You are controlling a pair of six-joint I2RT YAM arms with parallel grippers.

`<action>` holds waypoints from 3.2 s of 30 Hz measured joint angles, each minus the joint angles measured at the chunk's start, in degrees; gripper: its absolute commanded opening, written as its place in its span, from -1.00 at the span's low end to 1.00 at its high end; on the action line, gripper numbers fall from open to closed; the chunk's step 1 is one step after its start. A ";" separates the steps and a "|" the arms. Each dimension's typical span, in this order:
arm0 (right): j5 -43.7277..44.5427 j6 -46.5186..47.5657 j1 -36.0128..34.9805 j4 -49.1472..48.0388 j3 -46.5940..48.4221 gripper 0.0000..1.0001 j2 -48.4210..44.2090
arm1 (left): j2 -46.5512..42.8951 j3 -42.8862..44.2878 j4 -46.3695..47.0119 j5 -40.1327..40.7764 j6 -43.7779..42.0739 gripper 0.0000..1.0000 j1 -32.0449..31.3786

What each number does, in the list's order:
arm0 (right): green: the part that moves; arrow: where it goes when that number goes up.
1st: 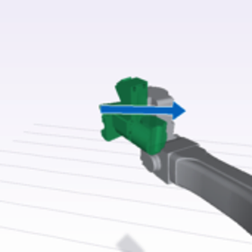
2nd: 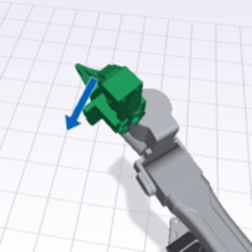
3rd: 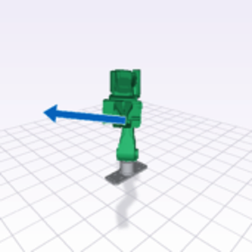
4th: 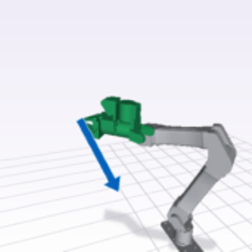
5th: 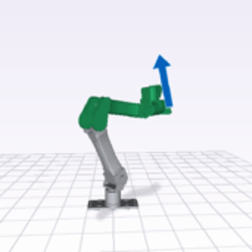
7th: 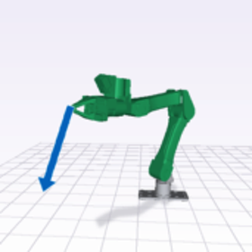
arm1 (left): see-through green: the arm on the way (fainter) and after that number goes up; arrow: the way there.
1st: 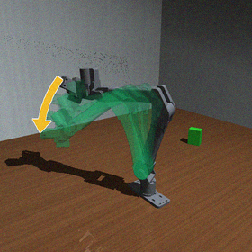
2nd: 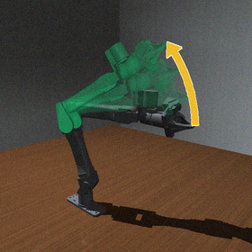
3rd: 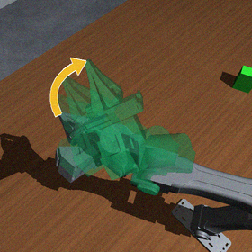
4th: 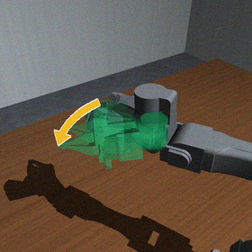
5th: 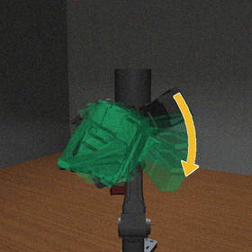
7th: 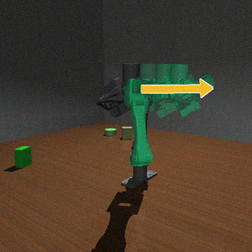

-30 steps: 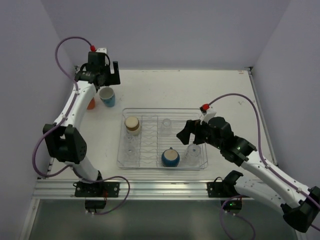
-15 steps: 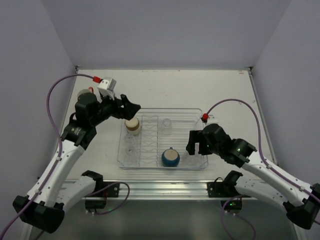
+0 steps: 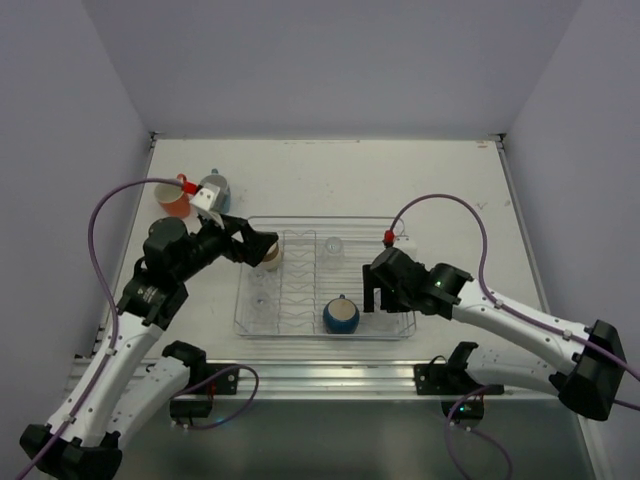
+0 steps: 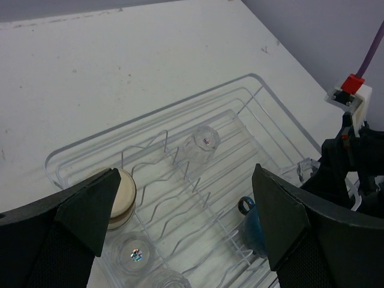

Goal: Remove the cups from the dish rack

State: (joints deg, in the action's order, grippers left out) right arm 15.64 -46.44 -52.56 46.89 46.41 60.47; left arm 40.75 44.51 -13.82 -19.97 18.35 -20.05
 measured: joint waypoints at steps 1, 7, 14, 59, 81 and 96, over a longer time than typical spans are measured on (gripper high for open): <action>0.20 -0.28 -0.13 -0.02 0.07 0.77 0.85 | 0.00 -0.46 -0.13 0.24 -0.13 1.00 -0.39; 3.39 -1.64 -0.44 0.04 1.22 0.67 4.76 | -1.33 -2.05 -0.57 0.96 -0.63 1.00 -1.09; 7.48 -2.01 -0.44 -0.22 1.79 -0.05 7.43 | -1.38 -2.12 -0.42 0.61 -0.55 1.00 -1.09; -27.28 -5.68 9.55 -57.66 -3.74 -0.29 -8.66 | 12.66 -11.02 42.49 -23.30 40.24 0.28 -10.93; -28.68 -8.81 10.51 -65.24 -9.25 0.96 -8.35 | 12.20 0.90 23.67 -9.31 27.34 -1.00 -12.17; -23.89 2.12 10.58 -49.51 -10.23 0.98 -18.51 | 19.34 23.26 -22.14 27.93 4.02 -1.00 -0.50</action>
State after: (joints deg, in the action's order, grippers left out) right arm -8.25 -44.31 -41.98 -2.61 36.18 41.95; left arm 60.10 67.77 -35.97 7.97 22.37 -20.56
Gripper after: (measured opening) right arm 0.989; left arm 0.090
